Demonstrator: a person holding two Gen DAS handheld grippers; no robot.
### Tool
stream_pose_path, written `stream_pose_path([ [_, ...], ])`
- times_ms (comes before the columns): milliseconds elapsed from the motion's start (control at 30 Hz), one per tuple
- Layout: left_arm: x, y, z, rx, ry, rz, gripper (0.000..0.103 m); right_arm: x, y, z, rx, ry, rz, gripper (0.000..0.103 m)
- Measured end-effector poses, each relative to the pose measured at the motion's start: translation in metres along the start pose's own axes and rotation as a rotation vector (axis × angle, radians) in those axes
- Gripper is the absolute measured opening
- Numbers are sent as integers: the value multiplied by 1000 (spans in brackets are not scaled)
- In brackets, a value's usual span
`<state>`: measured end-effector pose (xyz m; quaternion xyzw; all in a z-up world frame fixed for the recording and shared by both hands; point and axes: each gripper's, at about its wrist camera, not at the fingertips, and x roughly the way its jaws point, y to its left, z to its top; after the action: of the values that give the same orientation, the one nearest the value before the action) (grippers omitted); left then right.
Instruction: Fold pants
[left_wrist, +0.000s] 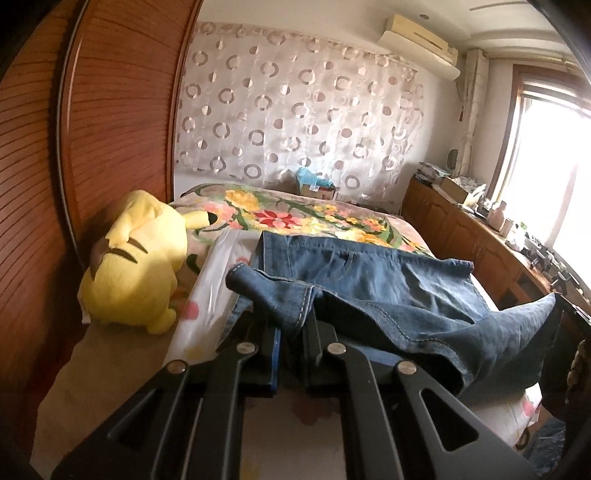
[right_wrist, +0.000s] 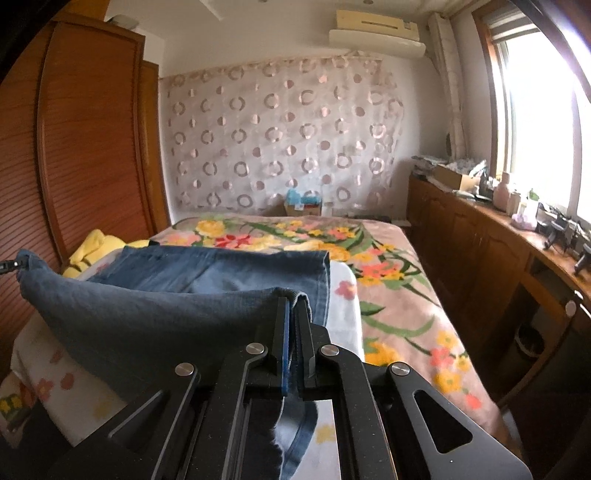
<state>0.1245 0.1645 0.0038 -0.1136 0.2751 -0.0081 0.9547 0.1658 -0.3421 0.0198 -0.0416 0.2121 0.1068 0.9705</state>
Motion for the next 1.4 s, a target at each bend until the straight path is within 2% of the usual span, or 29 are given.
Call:
stream_pose_path([
  [367,49,-3,29,16,19,15,4,54,-9,15,-3,37,-15,0],
  [1067,167,-22,112,82,18,46,4,142,-32,76,-77,17,-80,0],
  [1300,207,-20,115,83,56,72,5,191,-37,91,-97,44,-94,0],
  [1400,223,-18,110,80,96,87,7,215,-38,89,-99,78,-94,0],
])
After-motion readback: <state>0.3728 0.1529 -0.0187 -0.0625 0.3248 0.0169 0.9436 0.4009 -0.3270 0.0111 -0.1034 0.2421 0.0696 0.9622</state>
